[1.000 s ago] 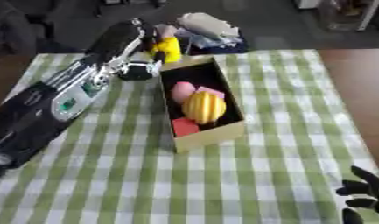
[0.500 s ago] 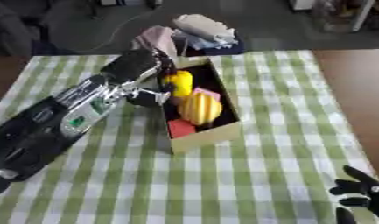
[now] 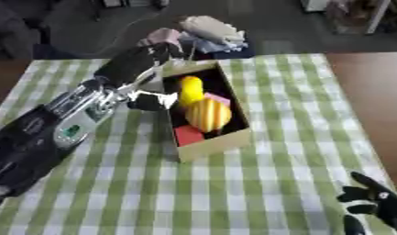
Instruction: Pick up objects on the table and place them in the box.
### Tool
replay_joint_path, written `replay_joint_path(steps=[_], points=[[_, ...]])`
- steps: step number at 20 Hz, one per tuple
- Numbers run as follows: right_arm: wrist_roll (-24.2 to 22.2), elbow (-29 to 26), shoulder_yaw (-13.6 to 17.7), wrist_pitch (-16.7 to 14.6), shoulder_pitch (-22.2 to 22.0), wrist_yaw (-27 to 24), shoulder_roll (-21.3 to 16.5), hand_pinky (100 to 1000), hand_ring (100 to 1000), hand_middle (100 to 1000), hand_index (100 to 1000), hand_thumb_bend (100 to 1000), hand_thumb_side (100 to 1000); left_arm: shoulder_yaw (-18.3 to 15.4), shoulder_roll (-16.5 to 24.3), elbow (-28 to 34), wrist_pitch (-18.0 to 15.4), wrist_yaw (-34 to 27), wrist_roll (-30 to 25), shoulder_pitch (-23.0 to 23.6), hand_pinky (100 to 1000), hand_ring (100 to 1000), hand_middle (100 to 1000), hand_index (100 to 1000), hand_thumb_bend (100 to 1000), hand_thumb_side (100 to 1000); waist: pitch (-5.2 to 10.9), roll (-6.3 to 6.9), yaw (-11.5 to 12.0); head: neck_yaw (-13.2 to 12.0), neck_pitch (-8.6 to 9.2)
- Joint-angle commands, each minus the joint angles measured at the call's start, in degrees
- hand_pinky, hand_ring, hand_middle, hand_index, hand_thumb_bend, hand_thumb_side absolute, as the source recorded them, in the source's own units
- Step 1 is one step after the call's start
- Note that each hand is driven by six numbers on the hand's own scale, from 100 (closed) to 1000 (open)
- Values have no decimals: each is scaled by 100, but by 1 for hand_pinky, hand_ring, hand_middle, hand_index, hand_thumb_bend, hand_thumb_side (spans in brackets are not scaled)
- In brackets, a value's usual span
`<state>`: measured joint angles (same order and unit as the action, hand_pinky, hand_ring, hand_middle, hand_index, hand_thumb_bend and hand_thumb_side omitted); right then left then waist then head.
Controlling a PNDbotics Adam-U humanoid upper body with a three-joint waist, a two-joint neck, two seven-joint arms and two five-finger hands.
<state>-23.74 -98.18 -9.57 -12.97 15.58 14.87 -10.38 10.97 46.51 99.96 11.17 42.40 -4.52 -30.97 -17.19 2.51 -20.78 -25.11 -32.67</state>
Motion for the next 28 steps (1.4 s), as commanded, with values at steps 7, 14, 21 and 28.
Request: replay_joint_path(steps=[7, 14, 21, 28], points=[[213, -89, 239, 17, 32, 140, -180, 735, 889, 694, 986, 100, 470, -1228, 148, 1450, -186, -2296, 1518, 1364, 737, 714, 747, 846, 100, 484, 304, -29, 430, 320, -37], [605, -119, 434, 48, 58, 274, -260, 721, 875, 682, 983, 100, 470, -1443, -992, 1463, -1100, -2878, 2078, 2397, 727, 697, 724, 829, 100, 591, 391, -18, 736, 673, -285], [1276, -116, 587, 167, -50, 283, -185, 693, 846, 646, 968, 100, 470, -1243, -2263, 1463, -1167, -2627, 1921, 2839, 732, 701, 722, 828, 100, 684, 503, -44, 955, 1077, -739], [1828, -89, 578, 297, -132, 158, -115, 680, 834, 629, 966, 100, 470, -1125, -3185, 1463, -1097, -2428, 1307, 2953, 737, 705, 720, 831, 100, 739, 542, -71, 1057, 1327, -1050]])
